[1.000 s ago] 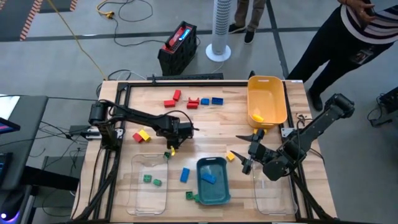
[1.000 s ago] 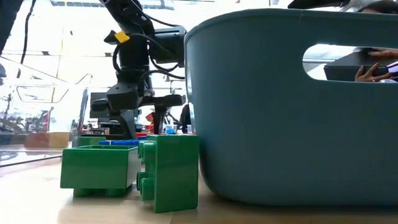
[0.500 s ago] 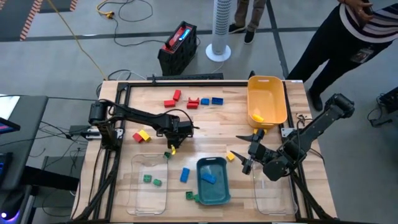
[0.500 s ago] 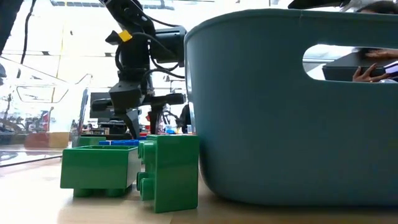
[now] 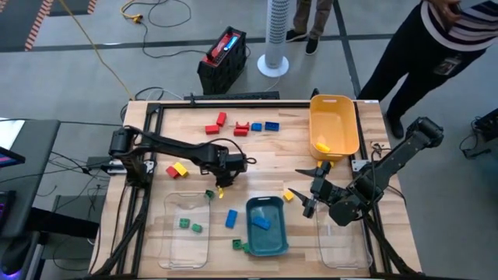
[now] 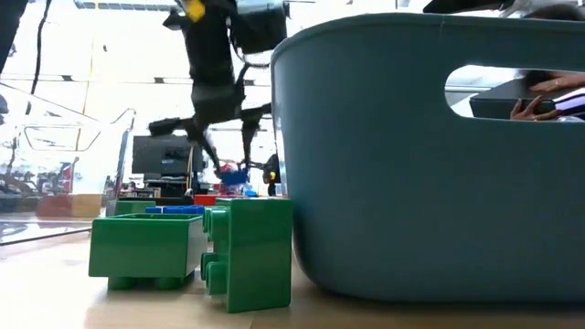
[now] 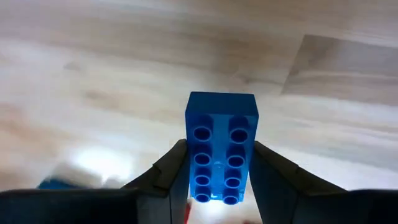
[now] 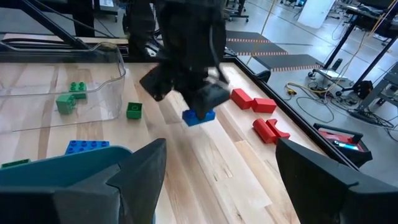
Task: Sort blocks
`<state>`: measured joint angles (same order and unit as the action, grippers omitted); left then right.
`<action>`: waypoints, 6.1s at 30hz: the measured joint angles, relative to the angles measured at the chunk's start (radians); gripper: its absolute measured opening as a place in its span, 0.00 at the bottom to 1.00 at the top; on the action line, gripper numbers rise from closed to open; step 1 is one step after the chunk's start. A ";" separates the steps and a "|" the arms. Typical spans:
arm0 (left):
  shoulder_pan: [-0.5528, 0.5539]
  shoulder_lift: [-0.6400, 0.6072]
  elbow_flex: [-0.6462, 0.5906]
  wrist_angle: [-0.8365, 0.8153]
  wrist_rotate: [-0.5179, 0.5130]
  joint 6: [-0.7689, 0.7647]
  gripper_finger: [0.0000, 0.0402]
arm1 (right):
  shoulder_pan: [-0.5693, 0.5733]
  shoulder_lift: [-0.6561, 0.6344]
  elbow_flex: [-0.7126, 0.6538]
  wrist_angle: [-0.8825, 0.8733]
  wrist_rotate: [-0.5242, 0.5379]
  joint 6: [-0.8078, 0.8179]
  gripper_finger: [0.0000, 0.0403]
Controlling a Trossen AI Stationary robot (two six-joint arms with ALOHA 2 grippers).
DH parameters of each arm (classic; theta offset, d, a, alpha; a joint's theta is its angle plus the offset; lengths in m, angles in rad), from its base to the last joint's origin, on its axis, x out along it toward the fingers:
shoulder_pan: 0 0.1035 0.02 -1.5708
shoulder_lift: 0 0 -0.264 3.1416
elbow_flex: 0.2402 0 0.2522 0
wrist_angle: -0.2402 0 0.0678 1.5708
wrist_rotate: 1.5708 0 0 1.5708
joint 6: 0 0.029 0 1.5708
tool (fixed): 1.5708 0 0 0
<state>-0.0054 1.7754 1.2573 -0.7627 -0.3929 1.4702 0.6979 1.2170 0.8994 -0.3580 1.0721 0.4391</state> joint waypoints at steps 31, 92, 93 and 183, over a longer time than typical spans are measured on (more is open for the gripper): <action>-0.410 -0.054 0.057 0.530 0.200 -0.200 0.34 | -0.063 -0.001 0.000 -0.008 0.052 0.006 0.78; -0.356 0.368 0.717 -0.213 0.242 -0.672 0.55 | 0.015 -0.058 -0.014 -0.111 0.141 0.085 0.78; -0.356 0.368 0.748 -0.281 0.240 -0.708 0.54 | 0.015 -0.058 -0.021 -0.107 0.139 0.087 0.78; 0.120 0.302 0.303 -0.265 0.090 -1.199 0.39 | 0.041 -0.058 -0.037 -0.049 0.131 0.083 0.78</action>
<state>0.1142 2.0777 1.5604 -1.0275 -0.3034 0.2710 0.7391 1.1591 0.8619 -0.4072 1.2030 0.5221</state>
